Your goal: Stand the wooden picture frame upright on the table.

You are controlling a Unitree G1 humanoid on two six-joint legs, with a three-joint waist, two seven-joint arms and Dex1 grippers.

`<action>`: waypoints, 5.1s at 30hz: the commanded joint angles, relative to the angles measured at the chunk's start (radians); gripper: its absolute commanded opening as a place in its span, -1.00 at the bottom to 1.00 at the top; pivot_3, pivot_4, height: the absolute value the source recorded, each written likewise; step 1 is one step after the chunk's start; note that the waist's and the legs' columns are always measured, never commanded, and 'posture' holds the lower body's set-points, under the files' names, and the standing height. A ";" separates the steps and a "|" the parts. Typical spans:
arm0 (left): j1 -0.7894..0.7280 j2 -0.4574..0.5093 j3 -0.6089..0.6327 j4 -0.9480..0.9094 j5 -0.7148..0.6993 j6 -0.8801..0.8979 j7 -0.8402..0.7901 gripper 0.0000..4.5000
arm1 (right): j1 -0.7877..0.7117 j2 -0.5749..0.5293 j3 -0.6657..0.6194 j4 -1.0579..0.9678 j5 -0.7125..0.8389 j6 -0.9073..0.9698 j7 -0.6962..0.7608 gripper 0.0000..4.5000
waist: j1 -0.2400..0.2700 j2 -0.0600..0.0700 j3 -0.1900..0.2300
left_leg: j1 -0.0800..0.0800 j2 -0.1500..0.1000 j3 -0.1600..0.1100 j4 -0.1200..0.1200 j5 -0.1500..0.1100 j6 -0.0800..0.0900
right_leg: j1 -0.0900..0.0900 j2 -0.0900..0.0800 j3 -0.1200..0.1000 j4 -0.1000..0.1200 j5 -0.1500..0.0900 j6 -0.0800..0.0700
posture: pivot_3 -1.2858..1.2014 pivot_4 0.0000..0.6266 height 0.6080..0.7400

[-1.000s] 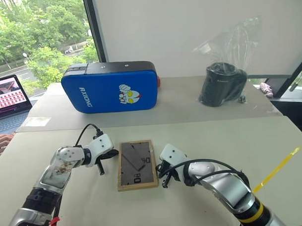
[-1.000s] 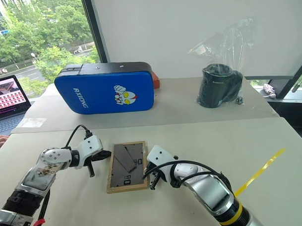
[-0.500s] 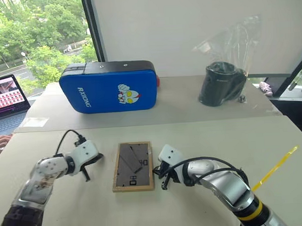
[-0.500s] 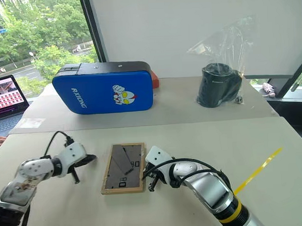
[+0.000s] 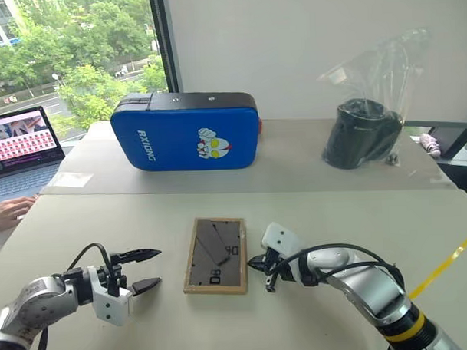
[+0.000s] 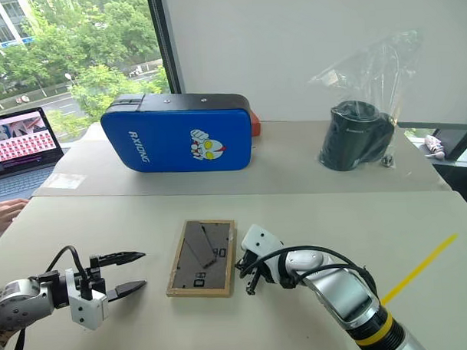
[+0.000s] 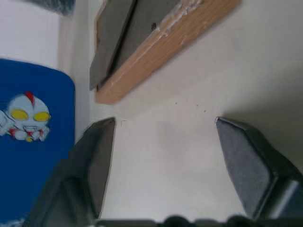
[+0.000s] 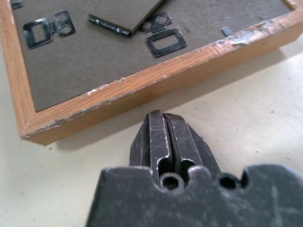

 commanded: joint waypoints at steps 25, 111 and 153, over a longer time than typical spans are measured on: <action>-0.324 -0.095 -0.441 0.192 0.640 -0.105 0.709 -0.04 | -0.017 0.049 0.020 -0.005 0.019 0.154 -0.037 -1.00 | 0.004 0.013 -0.021 | 0.002 -0.001 0.000 -0.001 0.000 0.000 | 0.002 -0.001 0.000 0.001 -0.002 0.004 | 0.03 -0.52 1.00; -0.271 -0.054 -0.550 0.071 0.472 0.021 0.802 -0.47 | 0.058 -0.058 0.023 0.300 -0.845 -1.535 -0.184 0.74 | -0.003 0.008 -0.016 | 0.004 -0.002 0.002 -0.007 0.004 -0.007 | 0.001 -0.003 0.001 0.001 -0.003 0.005 | 0.03 -0.52 1.00; 0.378 -0.305 -0.108 -0.552 -0.411 0.901 0.294 0.83 | -0.352 -0.150 -0.343 0.260 0.502 0.264 0.274 -0.45 | 0.003 0.009 -0.006 | 0.000 -0.001 0.000 -0.010 0.002 -0.004 | -0.002 -0.002 0.000 -0.001 0.000 -0.008 | 0.03 -0.52 1.00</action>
